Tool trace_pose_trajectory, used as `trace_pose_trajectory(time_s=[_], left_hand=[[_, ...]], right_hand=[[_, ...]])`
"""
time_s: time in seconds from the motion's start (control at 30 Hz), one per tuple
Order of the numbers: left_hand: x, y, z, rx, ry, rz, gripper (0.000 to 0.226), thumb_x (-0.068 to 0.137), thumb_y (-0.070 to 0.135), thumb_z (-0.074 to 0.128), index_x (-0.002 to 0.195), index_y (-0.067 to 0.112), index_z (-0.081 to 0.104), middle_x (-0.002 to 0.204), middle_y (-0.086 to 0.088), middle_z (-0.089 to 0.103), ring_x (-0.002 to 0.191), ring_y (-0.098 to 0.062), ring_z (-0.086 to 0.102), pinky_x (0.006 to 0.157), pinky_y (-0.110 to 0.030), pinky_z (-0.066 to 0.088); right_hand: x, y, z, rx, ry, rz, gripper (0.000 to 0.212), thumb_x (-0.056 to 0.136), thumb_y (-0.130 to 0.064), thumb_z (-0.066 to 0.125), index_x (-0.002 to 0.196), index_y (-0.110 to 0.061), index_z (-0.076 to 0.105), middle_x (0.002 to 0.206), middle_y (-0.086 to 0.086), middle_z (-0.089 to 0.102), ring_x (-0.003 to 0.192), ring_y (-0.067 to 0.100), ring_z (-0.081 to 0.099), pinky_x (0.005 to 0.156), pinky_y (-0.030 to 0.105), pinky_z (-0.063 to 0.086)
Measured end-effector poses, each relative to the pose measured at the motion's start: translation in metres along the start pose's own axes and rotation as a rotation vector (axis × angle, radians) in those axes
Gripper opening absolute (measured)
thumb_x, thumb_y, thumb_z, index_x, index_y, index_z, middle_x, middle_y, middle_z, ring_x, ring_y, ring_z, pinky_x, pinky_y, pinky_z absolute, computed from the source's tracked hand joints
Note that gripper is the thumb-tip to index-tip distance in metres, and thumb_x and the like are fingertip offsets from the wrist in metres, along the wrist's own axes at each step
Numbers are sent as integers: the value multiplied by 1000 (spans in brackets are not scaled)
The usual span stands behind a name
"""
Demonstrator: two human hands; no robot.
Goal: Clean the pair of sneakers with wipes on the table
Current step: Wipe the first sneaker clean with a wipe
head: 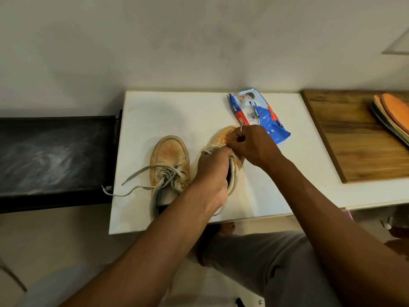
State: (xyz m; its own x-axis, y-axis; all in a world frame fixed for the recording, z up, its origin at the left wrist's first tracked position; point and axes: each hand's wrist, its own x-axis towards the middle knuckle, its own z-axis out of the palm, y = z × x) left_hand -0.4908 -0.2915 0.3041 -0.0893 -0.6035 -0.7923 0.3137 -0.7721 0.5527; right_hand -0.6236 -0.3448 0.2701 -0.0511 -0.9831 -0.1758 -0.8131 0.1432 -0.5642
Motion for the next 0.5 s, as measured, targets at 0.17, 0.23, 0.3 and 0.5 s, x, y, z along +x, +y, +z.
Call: trace_pose_trajectory(time_s=[0.17, 0.23, 0.3, 0.5], left_hand=[[1, 4, 2, -191, -2, -73, 39, 106, 40, 44, 83, 14, 63, 88, -11, 72, 98, -28, 71, 100, -43, 55], [-1, 6, 1, -186, 21, -66, 40, 107, 39, 42, 79, 16, 60, 80, -9, 68, 93, -27, 69, 98, -43, 56], [-3, 7, 1, -187, 20, -64, 37, 107, 34, 43, 79, 16, 60, 81, -7, 67, 94, -26, 68, 98, -42, 56], [-1, 2, 0, -165, 16, -68, 35, 107, 37, 41, 89, 16, 63, 95, -8, 70, 102, -27, 70, 99, -41, 55]], right_hand=[[-2, 2, -7, 2, -63, -9, 21, 88, -36, 70, 103, -22, 70, 95, -8, 66, 92, 12, 64, 83, 24, 54], [1, 0, -3, -42, -24, 1, 26, 88, -37, 69, 104, -16, 68, 96, -2, 68, 90, 15, 64, 84, 31, 57], [6, -5, 3, -103, 61, -11, 30, 89, -36, 67, 107, -13, 68, 96, 3, 69, 87, 16, 64, 82, 35, 57], [16, -23, -1, -97, 121, -31, 25, 94, -27, 60, 113, -12, 68, 92, 0, 64, 80, 11, 56, 71, 21, 48]])
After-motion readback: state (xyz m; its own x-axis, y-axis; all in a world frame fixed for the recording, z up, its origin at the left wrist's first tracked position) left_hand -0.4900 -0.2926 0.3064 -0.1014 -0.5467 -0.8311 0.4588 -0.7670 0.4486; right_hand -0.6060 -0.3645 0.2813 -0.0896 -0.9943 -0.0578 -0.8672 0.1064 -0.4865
